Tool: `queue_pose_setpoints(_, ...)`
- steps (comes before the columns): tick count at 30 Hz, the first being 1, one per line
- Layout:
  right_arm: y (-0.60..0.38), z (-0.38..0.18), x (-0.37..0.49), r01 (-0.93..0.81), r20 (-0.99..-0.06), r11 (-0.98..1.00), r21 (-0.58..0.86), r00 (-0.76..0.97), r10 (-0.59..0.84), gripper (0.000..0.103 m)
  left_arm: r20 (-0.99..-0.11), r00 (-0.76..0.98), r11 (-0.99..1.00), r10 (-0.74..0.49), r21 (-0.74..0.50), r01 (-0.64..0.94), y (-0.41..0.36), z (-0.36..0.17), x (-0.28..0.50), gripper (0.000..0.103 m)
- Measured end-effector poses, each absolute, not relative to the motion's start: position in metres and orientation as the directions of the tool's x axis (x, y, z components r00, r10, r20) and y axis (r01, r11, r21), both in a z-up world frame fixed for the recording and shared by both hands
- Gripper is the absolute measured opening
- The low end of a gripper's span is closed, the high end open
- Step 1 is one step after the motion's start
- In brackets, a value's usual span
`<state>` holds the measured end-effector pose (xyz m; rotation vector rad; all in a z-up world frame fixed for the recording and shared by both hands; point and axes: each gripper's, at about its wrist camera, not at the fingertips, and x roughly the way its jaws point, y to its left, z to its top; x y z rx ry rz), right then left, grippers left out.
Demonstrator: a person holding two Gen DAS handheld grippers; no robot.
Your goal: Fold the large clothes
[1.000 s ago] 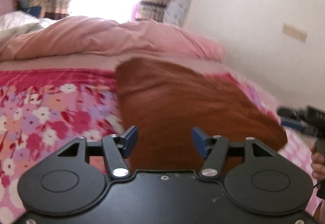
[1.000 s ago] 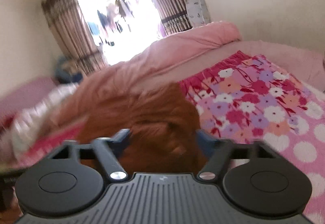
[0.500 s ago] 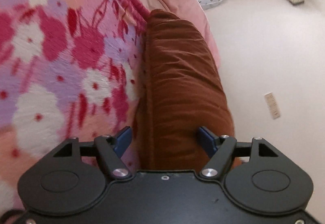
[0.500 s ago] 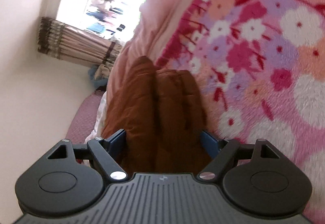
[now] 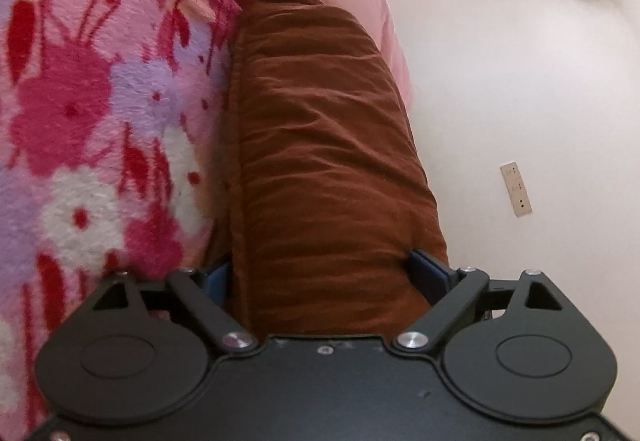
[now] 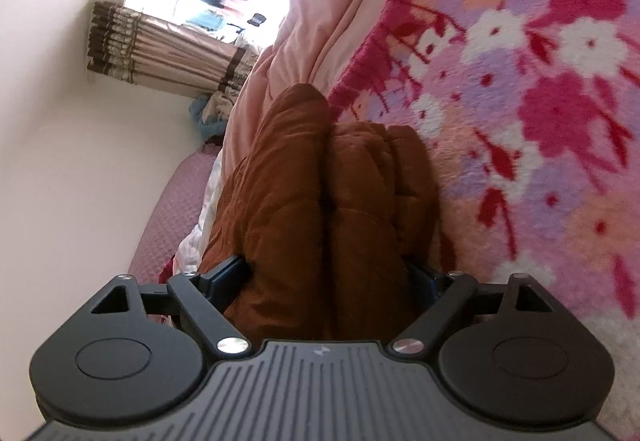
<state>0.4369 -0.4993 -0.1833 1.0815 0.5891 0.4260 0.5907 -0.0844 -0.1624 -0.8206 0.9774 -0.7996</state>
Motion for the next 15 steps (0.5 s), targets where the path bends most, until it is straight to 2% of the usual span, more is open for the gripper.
queue_pose_setpoints(5, -0.493, -0.18, 0.439, -0.04, -0.251, 0.441, 0.896, 0.775, 0.58, 0.1, -0.421, 0.378, 0.521, -0.825, -0.825, 0.22, -0.105, -0.158, 0.589, 0.097)
queue_pose_setpoints(6, -0.49, -0.18, 0.437, -0.037, -0.254, 0.447, 0.894, 0.779, 0.573, 0.098, -0.422, 0.38, 0.524, -0.823, -0.823, 0.22, -0.105, -0.157, 0.587, 0.094)
queue_pose_setpoints(8, -0.486, -0.18, 0.435, -0.017, -0.264, 0.443, 0.897, 0.781, 0.565, 0.086, -0.407, 0.375, 0.504, -0.833, -0.838, 0.209, -0.104, -0.155, 0.586, 0.09)
queue_pose_setpoints(10, -0.484, -0.179, 0.431, 0.012, -0.266, 0.423, 0.906, 0.793, 0.548, 0.061, -0.393, 0.37, 0.487, -0.842, -0.848, 0.207, -0.102, -0.15, 0.583, 0.089)
queue_pose_setpoints(12, -0.482, -0.174, 0.424, 0.007, -0.252, 0.413, 0.911, 0.803, 0.541, 0.049, -0.398, 0.373, 0.499, -0.838, -0.836, 0.229, -0.101, -0.136, 0.576, 0.088)
queue_pose_setpoints(15, -0.472, -0.153, 0.412, -0.019, -0.239, 0.434, 0.901, 0.814, 0.53, 0.044, -0.393, 0.401, 0.523, -0.828, -0.798, 0.298, -0.098, -0.106, 0.562, 0.088)
